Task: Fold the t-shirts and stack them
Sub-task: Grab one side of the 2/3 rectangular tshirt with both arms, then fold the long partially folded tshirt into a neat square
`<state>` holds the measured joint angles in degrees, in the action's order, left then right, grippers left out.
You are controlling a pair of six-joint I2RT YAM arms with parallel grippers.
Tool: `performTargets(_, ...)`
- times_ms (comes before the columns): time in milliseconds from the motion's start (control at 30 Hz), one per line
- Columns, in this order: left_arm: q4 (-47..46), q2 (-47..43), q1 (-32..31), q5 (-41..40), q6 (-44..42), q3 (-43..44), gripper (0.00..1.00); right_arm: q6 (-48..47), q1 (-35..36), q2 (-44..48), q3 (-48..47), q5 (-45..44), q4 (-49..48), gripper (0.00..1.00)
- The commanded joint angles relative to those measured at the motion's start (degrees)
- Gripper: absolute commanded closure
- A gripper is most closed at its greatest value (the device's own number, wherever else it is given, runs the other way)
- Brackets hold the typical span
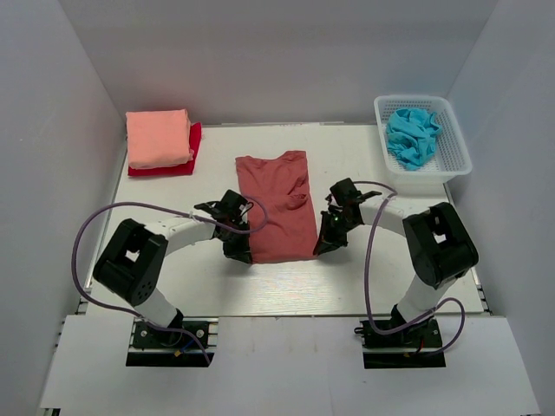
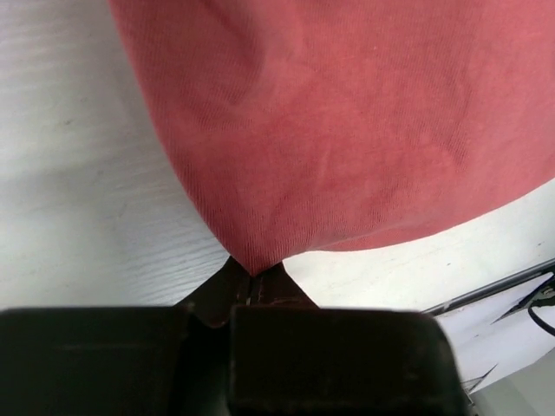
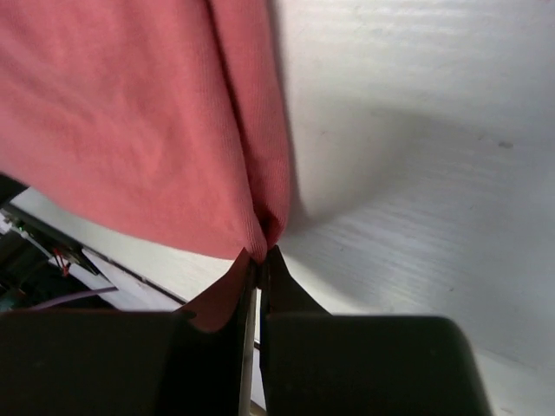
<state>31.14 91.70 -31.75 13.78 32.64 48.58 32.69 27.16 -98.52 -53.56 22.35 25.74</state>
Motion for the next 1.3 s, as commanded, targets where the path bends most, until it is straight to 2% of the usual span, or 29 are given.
performTargets(0,4.5,-3.3,-0.3,0.4,-0.7,0.3,1.0,-3.4,0.5,4.6,-0.4,0.5,2.2,1.0)
performTargets(133,9.0,-10.5,-1.4,4.9,0.7,-1.2,1.0,-6.8,0.6,12.6,1.3,1.6,8.3,1.0)
performTargets(167,11.1,-11.9,-2.0,4.9,0.1,0.5,1.0,-8.1,1.0,15.1,1.2,1.7,12.6,1.0)
performTargets(200,16.2,-13.3,-2.0,4.9,0.1,1.8,1.0,-8.7,1.2,17.5,0.7,1.9,14.3,1.0)
performTargets(300,23.7,-18.2,-2.5,4.9,-0.6,7.7,1.0,-8.6,1.6,23.2,-2.0,3.7,19.5,1.0)
performTargets(433,28.3,-18.8,-2.0,3.0,-0.6,15.8,1.0,-7.6,1.4,25.2,-10.6,1.1,23.5,1.0)
performTargets(467,28.8,-18.1,-1.1,3.0,-0.6,18.8,1.0,-7.6,1.2,25.0,-14.8,0.7,23.7,1.0)
performTargets(600,28.8,-13.8,-1.1,1.2,-1.1,25.8,1.0,-7.2,0.9,22.5,-21.7,-0.3,24.1,1.0)
performTargets(700,29.5,-10.7,-0.6,-3.8,-1.1,31.6,1.0,-6.9,-0.1,19.6,-27.5,-2.1,25.1,1.0)
performTargets(1000,29.3,-2.8,2.6,-12.2,-1.1,37.1,1.0,-3.1,-2.8,9.6,-38.2,-4.7,22.2,1.0)
performTargets(1267,24.5,3.7,6.3,-11.4,-0.4,39.8,1.0,-2.0,-4.7,1.1,-44.8,-5.6,19.4,1.0)
